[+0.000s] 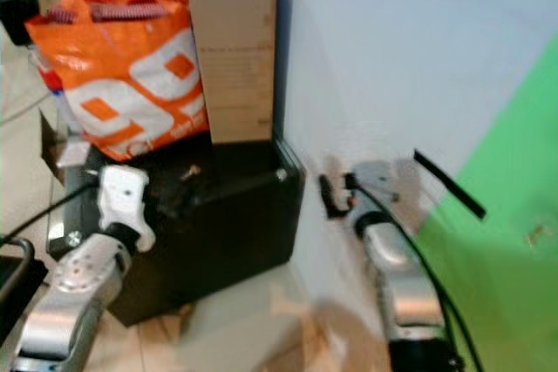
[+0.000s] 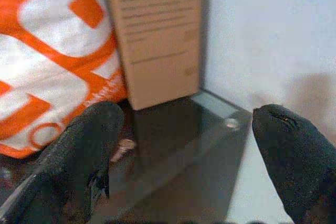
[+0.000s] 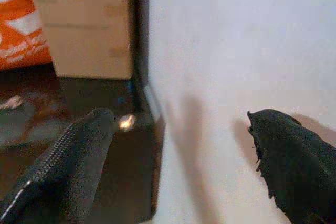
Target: Hang keys on a hook
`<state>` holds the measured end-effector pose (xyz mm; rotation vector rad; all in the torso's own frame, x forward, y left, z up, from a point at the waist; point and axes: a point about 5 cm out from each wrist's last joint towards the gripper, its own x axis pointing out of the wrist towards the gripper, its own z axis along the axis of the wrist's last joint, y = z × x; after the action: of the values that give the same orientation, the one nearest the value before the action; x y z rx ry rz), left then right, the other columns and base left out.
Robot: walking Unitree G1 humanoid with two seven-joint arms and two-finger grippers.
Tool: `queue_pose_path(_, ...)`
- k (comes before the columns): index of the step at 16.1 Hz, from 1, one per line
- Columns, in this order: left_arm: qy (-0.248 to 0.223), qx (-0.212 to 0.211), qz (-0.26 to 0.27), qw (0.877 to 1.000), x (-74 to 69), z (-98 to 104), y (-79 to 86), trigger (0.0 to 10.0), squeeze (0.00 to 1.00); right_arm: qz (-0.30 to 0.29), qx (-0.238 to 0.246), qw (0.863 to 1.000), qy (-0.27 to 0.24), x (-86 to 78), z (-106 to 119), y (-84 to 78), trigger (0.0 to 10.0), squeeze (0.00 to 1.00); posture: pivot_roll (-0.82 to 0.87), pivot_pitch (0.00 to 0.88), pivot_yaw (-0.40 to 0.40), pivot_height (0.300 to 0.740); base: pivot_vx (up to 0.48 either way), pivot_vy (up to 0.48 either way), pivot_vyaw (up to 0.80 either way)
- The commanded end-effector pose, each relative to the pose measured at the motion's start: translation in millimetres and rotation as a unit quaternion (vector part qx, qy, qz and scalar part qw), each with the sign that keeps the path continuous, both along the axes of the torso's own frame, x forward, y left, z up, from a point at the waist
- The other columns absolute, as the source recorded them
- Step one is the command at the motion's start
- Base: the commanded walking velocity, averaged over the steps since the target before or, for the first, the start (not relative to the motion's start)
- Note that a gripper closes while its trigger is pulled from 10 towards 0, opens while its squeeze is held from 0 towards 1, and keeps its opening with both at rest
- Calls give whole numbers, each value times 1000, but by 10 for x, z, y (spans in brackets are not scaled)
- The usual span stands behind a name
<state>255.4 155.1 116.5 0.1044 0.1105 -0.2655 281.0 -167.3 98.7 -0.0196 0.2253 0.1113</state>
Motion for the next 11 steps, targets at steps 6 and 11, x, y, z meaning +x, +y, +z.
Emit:
queue_pose_path(6, -5, 6, 14, 1000, -3, 31, 91, 10000, 145, 23, -3, 1000, -8, 45, 44, 108, 10000, 1000, 70, 0, -21, 740, 311, 0, 0)
queue_pose_path(11, -4, 6, 12, 1000, -2, 35, 95, 10000, 149, 21, -11, 1000, -6, 57, 29, 108, 10000, 1000, 73, 0, -21, 740, 311, 0, 626)
